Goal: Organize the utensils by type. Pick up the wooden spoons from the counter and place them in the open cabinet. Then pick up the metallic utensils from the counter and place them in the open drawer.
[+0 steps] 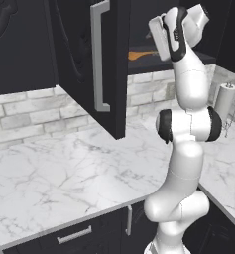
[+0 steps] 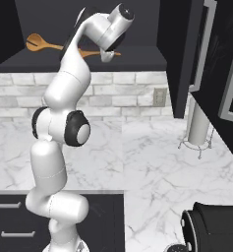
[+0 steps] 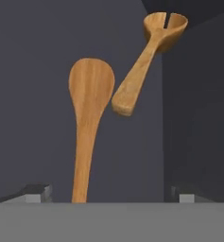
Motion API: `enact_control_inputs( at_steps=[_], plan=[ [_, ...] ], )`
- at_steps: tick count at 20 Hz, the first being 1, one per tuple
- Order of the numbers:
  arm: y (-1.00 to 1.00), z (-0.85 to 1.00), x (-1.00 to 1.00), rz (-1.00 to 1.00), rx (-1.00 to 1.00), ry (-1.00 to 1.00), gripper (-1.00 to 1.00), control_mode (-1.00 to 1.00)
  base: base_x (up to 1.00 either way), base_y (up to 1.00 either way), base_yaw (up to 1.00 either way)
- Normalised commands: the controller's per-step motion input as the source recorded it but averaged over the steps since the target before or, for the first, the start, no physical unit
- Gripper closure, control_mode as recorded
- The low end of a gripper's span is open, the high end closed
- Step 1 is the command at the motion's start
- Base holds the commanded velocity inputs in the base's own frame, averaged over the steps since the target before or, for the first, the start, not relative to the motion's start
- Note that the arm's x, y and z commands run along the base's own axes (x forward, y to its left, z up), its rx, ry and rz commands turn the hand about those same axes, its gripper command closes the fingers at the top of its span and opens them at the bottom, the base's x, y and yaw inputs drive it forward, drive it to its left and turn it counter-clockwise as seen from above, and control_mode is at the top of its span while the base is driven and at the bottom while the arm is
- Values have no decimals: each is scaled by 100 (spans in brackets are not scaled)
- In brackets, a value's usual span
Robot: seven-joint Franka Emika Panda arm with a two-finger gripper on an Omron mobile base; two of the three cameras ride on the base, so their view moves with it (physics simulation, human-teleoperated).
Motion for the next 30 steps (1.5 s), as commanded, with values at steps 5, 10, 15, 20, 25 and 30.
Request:
enact_control_inputs(
  at_steps=[5,10,15,20,25,30],
  plan=[
    [-4,0,-43,-4,9,1,-100,-100,0,0,0],
    [-20,0,-66,-8,13,0,-100,-100,0,0,0],
    [-16,-16,-94,-17,8,-1,-100,-100,0,0,0],
    [-1,-19,-100,-22,3,0,-100,-100,0,0,0],
    [1,-30,-100,-25,0,3,-100,-100,0,0,0],
    [0,-29,-100,-27,0,11,-100,-100,0,0,0]
  ],
)
